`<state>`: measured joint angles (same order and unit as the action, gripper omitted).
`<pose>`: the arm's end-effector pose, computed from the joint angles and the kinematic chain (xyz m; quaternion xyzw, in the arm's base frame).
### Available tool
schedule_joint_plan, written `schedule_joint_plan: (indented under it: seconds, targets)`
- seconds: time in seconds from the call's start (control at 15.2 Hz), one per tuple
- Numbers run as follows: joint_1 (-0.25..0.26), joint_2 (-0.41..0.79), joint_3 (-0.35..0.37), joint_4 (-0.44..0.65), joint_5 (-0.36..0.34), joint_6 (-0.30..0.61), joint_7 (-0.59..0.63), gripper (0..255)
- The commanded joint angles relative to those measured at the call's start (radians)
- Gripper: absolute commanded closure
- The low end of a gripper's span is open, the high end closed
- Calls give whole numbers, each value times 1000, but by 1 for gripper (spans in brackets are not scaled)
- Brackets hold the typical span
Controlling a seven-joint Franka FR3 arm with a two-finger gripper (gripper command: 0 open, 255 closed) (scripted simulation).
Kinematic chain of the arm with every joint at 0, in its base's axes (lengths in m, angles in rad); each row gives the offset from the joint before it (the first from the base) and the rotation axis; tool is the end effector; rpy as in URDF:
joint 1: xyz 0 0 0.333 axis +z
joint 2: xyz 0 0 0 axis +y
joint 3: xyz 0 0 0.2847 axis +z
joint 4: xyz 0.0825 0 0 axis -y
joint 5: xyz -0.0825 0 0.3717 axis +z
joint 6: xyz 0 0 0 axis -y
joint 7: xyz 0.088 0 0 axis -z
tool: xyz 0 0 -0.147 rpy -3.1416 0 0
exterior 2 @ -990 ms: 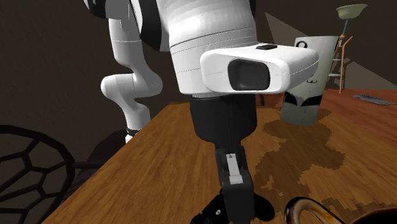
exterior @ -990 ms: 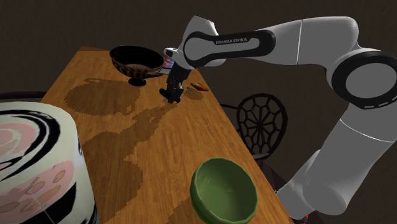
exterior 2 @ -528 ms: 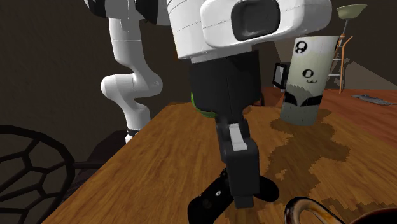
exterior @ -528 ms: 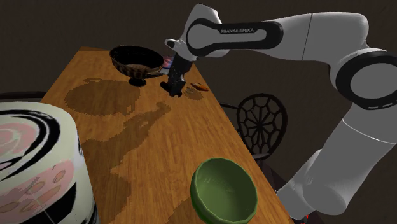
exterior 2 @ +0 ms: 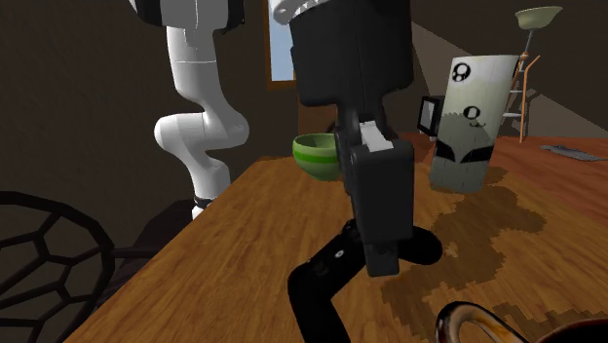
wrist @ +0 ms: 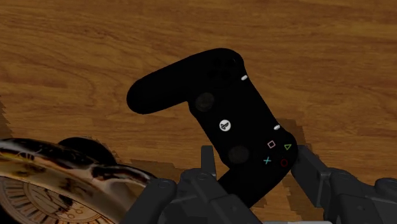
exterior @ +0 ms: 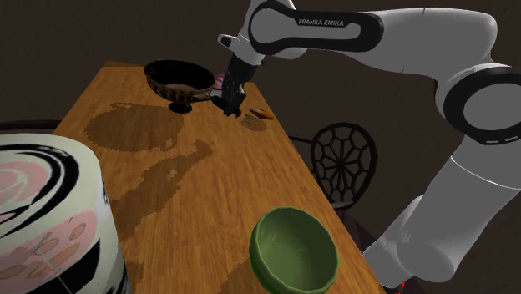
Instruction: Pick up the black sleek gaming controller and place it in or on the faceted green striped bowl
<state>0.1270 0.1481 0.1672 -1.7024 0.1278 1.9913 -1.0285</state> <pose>0.5826 0.1855 0.4482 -0.7994 -0.5922 -0.0922 0.0419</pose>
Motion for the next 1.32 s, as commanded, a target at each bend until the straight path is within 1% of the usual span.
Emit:
schedule_joint_plan:
  seconds: [0.0,0.73,0.99,1.25]
  targets:
    - [-2,-4,-1,23,0,-28,1,255]
    - [-1,2,-1,173,-7,-170,20,255]
    - [16,-146,17,-10,14,-129,50,255]
    - [38,-283,38,-162,37,-106,85,255]
